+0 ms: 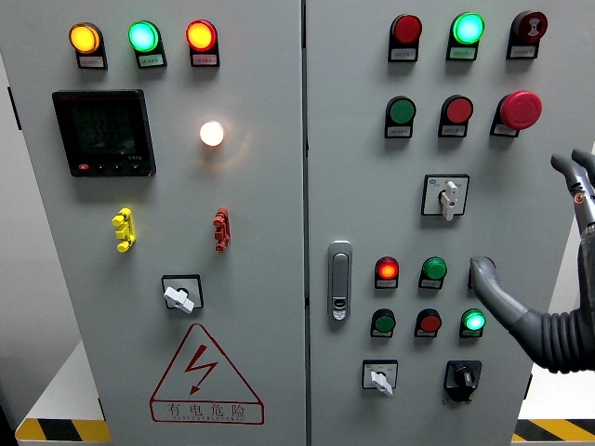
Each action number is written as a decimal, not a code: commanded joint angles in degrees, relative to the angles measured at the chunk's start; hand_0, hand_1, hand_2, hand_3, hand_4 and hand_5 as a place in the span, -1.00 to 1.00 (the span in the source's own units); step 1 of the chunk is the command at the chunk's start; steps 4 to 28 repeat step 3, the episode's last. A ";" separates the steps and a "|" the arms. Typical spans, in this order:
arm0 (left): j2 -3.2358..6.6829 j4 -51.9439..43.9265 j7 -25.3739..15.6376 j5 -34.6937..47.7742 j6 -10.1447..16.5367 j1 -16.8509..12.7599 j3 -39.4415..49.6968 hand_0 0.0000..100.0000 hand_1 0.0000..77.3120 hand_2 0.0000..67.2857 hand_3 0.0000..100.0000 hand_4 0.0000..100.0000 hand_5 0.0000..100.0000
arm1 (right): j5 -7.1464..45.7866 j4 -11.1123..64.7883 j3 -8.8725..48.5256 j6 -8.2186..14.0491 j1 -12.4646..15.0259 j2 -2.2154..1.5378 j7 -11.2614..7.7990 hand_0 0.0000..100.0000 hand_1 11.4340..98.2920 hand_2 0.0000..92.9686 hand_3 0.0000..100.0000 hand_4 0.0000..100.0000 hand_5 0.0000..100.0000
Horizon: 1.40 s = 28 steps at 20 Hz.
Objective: Rotate and turn off gray switch
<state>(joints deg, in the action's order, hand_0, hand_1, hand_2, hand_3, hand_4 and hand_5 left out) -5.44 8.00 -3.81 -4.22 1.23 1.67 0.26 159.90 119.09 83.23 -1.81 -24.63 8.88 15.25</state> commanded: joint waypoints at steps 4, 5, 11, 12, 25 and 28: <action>-0.01 0.00 0.03 0.00 0.00 0.00 0.00 -1.00 -1.00 -0.61 -0.63 -0.81 -0.76 | 0.32 0.01 0.35 0.58 0.72 0.00 0.04 -1.00 -0.21 -0.77 -0.77 -0.78 -0.60; -0.01 0.00 0.03 0.00 0.00 0.00 0.00 -1.00 -1.00 -0.61 -0.63 -0.81 -0.76 | 0.32 0.01 0.35 0.58 0.72 0.00 0.04 -1.00 -0.21 -0.77 -0.77 -0.78 -0.60; -0.01 0.00 0.03 0.00 0.00 0.00 0.00 -1.00 -1.00 -0.61 -0.63 -0.81 -0.76 | 0.32 0.01 0.35 0.58 0.72 0.00 0.04 -1.00 -0.21 -0.77 -0.77 -0.78 -0.60; -0.01 0.00 0.03 0.00 0.00 0.00 0.00 -1.00 -1.00 -0.61 -0.63 -0.81 -0.76 | 0.32 0.01 0.35 0.58 0.72 0.00 0.04 -1.00 -0.21 -0.77 -0.77 -0.78 -0.60; -0.01 0.00 0.03 0.00 0.00 0.00 0.00 -1.00 -1.00 -0.61 -0.63 -0.81 -0.76 | 0.32 0.01 0.35 0.58 0.72 0.00 0.04 -1.00 -0.21 -0.77 -0.77 -0.78 -0.60; -0.01 0.00 0.03 0.00 0.00 0.00 0.00 -1.00 -1.00 -0.61 -0.63 -0.81 -0.76 | 0.32 0.01 0.35 0.58 0.72 0.00 0.04 -1.00 -0.21 -0.77 -0.77 -0.78 -0.60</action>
